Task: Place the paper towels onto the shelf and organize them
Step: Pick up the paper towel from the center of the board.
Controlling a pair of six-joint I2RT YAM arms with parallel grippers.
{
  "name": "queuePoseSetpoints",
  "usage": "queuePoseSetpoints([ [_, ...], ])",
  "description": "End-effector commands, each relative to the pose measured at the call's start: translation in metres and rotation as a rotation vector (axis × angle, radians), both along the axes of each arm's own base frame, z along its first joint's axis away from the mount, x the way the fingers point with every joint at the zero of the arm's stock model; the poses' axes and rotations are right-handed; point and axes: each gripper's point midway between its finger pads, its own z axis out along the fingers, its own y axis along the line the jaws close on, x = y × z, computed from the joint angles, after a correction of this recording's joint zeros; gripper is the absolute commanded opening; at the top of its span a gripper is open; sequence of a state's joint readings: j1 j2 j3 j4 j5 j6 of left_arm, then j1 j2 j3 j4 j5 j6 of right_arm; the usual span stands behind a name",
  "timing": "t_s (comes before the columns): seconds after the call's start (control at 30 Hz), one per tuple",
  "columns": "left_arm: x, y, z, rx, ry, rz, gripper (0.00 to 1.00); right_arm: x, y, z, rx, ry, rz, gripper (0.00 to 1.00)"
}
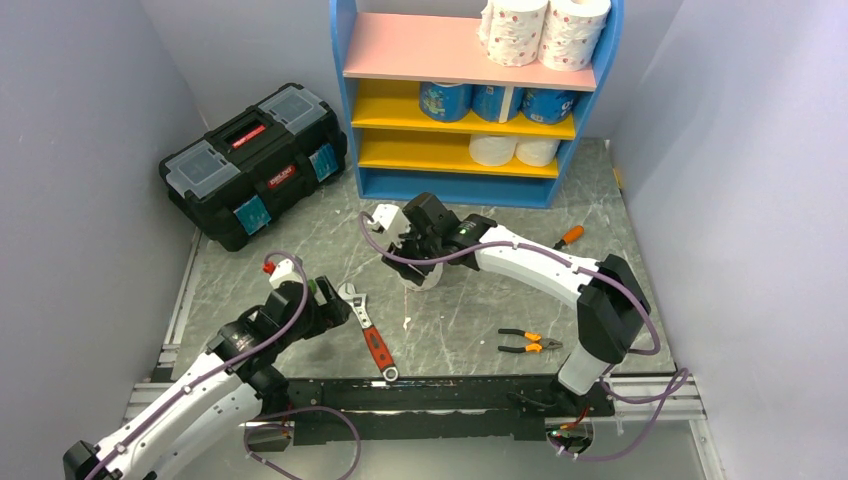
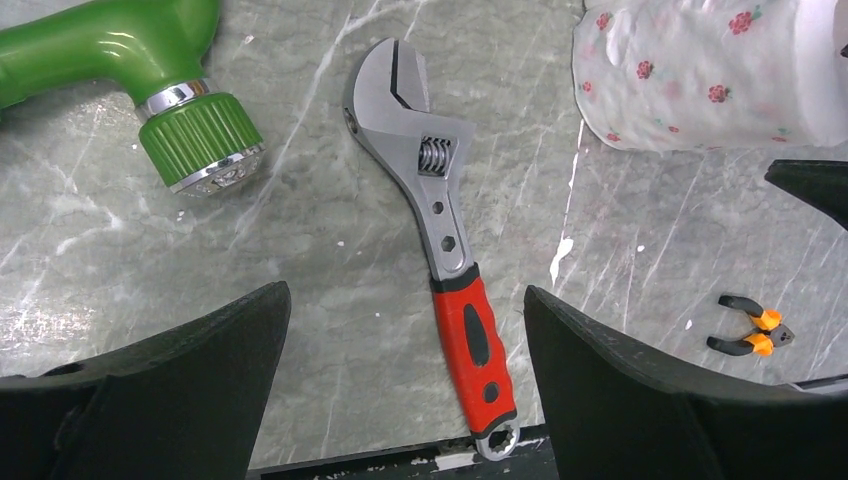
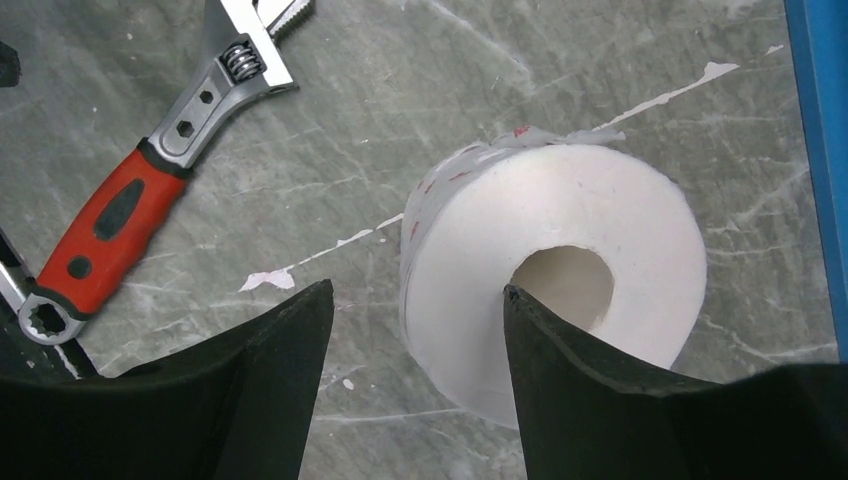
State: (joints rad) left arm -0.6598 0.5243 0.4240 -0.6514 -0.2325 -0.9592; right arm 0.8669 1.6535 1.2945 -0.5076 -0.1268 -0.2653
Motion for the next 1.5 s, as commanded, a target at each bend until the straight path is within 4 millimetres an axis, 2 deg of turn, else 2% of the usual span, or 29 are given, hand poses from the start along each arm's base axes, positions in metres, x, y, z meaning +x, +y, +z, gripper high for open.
queuePoseSetpoints([
  [0.0,0.005,-0.007,0.005,-0.030,-0.008,-0.003,0.92,0.008,-0.001,0.017,0.039,-0.044,-0.032,0.66],
  [0.17,0.005,-0.008,0.004,-0.030,-0.001,-0.002,0.92,0.013,-0.009,0.008,0.017,-0.037,-0.060,0.66],
  [0.37,0.005,-0.008,0.003,-0.030,-0.004,-0.003,0.92,0.012,-0.008,0.004,0.016,-0.021,-0.051,0.64],
  [0.73,0.005,-0.008,0.001,-0.029,-0.002,-0.008,0.92,0.013,-0.011,-0.004,-0.019,-0.012,-0.051,0.53],
  [0.97,0.004,-0.007,-0.001,-0.025,-0.004,-0.010,0.92,0.018,-0.016,-0.012,-0.061,-0.019,-0.076,0.52],
  [1.07,0.005,-0.007,0.000,-0.024,-0.006,-0.013,0.92,0.021,-0.019,-0.015,-0.085,-0.022,-0.092,0.49],
  [1.1,0.005,-0.008,0.000,-0.023,-0.006,-0.015,0.92,0.021,-0.019,-0.014,-0.084,-0.025,-0.092,0.46],
  [1.23,0.005,-0.007,0.000,-0.019,-0.009,-0.017,0.92,0.022,-0.018,-0.004,-0.061,-0.039,-0.095,0.23],
  [1.37,0.005,-0.007,0.002,-0.019,-0.014,-0.019,0.92,0.023,-0.014,0.018,-0.023,-0.061,-0.098,0.19],
  [1.47,0.006,-0.007,0.003,-0.018,-0.023,-0.022,0.92,0.022,-0.010,0.048,0.037,-0.087,-0.099,0.18],
])
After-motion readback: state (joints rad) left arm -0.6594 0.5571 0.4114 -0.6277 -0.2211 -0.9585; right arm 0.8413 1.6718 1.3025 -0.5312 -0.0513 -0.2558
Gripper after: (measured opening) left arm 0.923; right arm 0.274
